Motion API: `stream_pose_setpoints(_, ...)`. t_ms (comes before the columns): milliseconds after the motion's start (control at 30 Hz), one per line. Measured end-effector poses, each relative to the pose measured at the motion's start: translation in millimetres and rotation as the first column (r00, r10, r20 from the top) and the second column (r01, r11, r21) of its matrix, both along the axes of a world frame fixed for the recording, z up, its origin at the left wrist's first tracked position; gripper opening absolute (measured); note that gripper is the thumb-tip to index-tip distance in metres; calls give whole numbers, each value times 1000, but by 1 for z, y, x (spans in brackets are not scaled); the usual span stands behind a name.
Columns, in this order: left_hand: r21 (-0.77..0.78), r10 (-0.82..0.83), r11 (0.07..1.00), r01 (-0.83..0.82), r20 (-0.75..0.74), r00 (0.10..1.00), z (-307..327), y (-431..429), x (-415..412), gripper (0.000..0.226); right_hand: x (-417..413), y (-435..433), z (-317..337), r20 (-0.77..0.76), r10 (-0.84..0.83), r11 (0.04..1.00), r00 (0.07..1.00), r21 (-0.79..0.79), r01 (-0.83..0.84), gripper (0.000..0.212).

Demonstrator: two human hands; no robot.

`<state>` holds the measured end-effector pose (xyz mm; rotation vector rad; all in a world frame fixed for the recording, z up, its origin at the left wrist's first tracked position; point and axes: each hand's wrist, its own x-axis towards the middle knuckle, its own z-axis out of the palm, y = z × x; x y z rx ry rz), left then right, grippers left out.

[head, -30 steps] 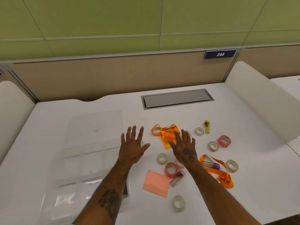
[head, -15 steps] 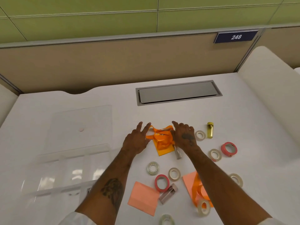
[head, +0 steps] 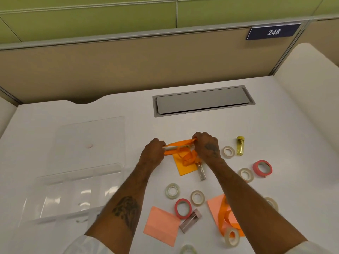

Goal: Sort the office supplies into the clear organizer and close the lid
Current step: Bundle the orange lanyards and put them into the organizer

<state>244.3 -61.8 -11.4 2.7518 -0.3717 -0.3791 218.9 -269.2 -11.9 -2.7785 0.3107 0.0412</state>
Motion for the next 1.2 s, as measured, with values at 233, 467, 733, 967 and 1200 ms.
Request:
stream_pose_setpoints(233, -307, 169, 944, -122, 131, 977, 53, 28, -9, 26, -4, 22, 61, 135, -61, 956, 989, 292, 20, 24)
stream_pose_setpoints(467, -637, 456, 703, -316, 64, 887, 105, 76, -36, 26, -21, 62, 111, 220, -94, 857, 971, 515, -34, 20)
stream_pose_setpoints(733, -774, 593, 509, -375, 0, 805, 139, 165, -71, 31, -48, 120, 136, 287, -42, 859, 957, 500, -112, 22)
stream_pose_setpoints(967, -656, 394, 721, -223, 123, 911, 161, 207, -91, 33, -73, 203, 172, 149, 90, 690, 985, 704, -170, 27)
stream_pose_setpoints(1200, -667, 296, 732, -140, 126, 947, 175, 239, -106, 24, -94, 270, 192, 103, 314, 511, 944, 819, -260, 35)
